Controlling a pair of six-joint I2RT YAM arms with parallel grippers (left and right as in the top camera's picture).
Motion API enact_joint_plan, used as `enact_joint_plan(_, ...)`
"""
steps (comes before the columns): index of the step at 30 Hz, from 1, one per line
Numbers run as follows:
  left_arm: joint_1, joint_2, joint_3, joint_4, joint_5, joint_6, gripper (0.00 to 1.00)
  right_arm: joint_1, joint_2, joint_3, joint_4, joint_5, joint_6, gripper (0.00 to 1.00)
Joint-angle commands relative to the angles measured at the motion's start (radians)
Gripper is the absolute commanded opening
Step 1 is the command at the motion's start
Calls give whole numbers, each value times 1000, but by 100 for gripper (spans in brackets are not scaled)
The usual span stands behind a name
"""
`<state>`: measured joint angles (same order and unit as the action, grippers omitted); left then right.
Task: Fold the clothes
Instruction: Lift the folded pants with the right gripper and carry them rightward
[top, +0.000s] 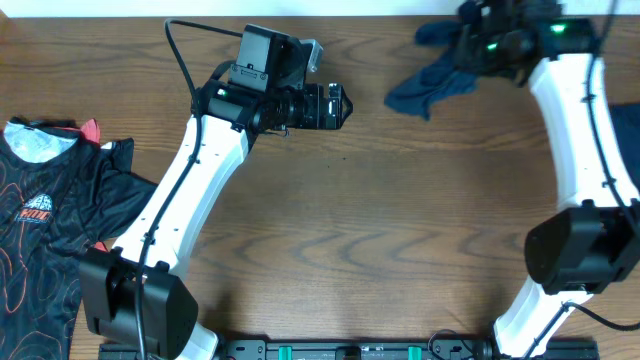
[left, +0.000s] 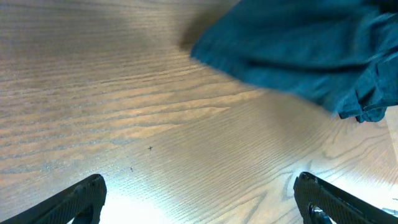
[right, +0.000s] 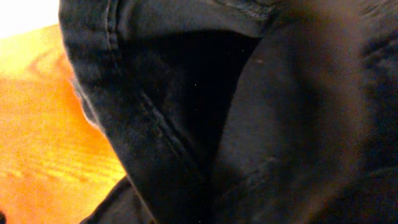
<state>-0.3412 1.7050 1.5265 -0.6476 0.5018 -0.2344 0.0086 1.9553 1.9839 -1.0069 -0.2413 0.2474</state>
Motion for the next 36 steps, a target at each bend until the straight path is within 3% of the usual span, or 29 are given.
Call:
enact_joint_plan(1, 4, 8, -19, -2, 2, 21, 98, -75, -37, 58, -7, -7, -21, 1)
enact_joint_plan(21, -42, 118, -32, 5, 3, 21, 98, -482, -26, 71, 85, -40, -187, 1)
enact_joint_plan(36, -88, 125, -32, 58, 3, 21, 98, -752, 135, 71, 217, -180, -197, 1)
